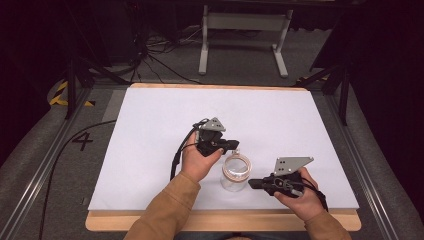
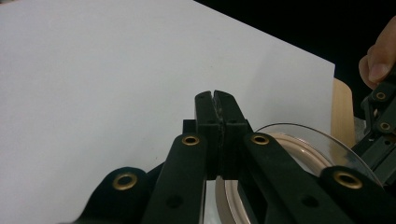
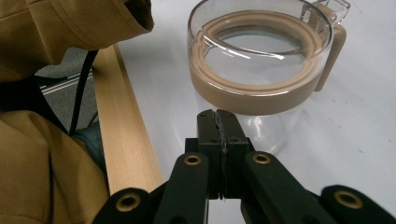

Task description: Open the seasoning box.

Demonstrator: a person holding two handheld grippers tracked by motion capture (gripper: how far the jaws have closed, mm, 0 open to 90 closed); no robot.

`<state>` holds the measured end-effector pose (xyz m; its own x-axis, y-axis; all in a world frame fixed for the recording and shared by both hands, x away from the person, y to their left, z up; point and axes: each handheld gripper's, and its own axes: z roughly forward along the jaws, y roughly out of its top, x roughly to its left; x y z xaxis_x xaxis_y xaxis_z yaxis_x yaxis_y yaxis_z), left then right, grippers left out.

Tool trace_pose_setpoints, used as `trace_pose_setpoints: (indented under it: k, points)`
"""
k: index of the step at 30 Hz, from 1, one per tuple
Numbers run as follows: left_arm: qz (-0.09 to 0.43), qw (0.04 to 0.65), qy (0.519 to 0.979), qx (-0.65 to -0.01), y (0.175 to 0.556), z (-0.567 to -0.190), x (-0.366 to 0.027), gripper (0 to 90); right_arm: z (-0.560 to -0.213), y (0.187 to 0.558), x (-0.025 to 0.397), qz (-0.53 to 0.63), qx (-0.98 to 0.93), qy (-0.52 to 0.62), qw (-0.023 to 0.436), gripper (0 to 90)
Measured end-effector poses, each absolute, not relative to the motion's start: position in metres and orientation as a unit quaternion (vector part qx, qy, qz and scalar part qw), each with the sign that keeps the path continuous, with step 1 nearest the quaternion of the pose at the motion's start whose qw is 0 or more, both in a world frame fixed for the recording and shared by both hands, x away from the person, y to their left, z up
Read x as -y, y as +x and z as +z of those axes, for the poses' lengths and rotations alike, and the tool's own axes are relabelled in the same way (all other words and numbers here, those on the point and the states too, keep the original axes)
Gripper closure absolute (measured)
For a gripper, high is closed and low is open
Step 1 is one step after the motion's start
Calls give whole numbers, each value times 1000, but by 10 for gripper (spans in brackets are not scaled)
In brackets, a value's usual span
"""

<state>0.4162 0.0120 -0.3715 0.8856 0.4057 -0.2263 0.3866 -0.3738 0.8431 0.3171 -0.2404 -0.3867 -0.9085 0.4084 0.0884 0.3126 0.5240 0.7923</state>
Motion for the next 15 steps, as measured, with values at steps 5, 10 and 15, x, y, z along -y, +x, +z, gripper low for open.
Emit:
trace_pose_setpoints:
  k: [5,10,15]
  points:
    - [6,506,828,-242,417,-372,-12,898,-384,316,238,451,-867,207,46,900]
    - [7,504,829,-242,418,-373,-12,899,-380,314,235,454,-866,203,48,900]
    - [11,497,832,-245,417,-374,-10,899,-378,315,234,458,-863,207,51,900]
